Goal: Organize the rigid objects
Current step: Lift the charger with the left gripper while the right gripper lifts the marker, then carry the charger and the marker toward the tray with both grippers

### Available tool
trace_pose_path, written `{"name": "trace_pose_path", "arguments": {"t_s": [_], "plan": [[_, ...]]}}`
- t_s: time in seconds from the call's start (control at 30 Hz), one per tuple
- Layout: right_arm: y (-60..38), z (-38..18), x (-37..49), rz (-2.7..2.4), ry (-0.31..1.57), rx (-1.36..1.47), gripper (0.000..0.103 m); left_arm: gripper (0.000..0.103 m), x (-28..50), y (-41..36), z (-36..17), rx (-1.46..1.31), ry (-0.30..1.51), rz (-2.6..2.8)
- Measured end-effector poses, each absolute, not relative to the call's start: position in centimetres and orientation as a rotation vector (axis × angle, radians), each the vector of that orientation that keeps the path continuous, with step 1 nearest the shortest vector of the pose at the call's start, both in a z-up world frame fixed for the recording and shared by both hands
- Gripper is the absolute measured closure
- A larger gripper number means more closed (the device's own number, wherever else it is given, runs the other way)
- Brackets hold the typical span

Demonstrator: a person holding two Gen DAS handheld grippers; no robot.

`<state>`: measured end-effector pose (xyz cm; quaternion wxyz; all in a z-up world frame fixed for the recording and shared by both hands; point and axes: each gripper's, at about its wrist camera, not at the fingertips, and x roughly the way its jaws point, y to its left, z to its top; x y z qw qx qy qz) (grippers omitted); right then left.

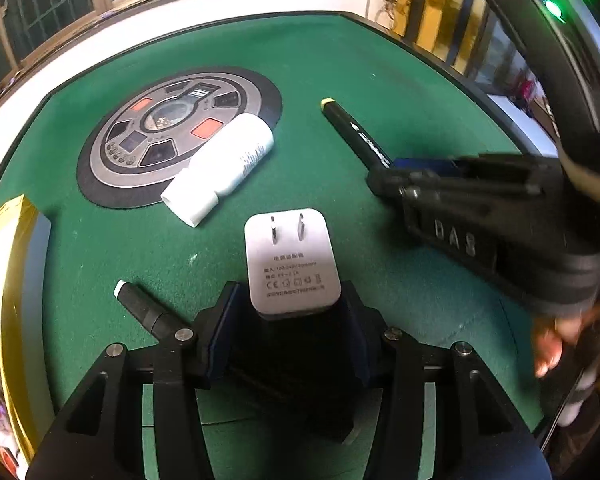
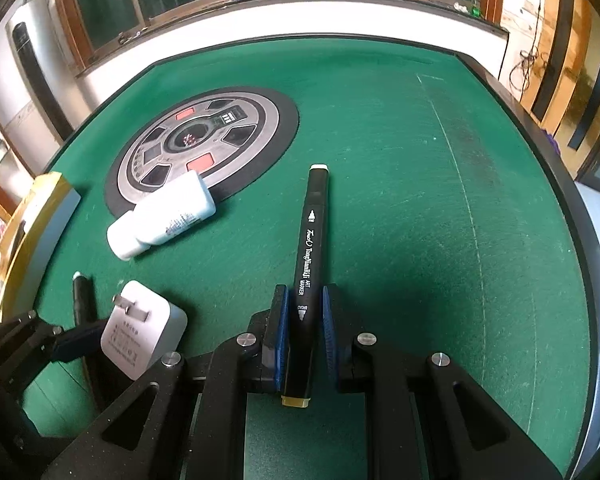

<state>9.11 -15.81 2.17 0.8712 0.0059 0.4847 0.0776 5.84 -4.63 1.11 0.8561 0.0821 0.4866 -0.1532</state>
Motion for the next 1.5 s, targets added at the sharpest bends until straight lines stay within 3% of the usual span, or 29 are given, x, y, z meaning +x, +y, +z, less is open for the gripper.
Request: {"name": "trace_pose_path", "arguments": {"t_s": [0.37, 0.43, 1.0, 1.5], "plan": [[-16.1, 2.1, 9.0, 0.169, 1.01, 0.028, 0.089, 0.055, 7.2, -5.6, 0.7, 0.156, 0.983, -0.271], [-16.1, 2.2, 9.0, 0.169, 1.01, 0.028, 0.089, 0.065, 7.3, -5.5, 0.8, 0.152, 0.971, -0.272], [-15.6, 3.7, 8.3, 0.232, 0.912, 0.054, 0.089, 0.065, 5.4, -3.8, 2.8, 0.142, 0.868, -0.214], [-14.9, 2.2, 9.0, 0.219, 0.962, 0.017, 0.089, 0.065, 1.6, 1.7, 4.7, 0.016, 0.849, -0.193]]}}
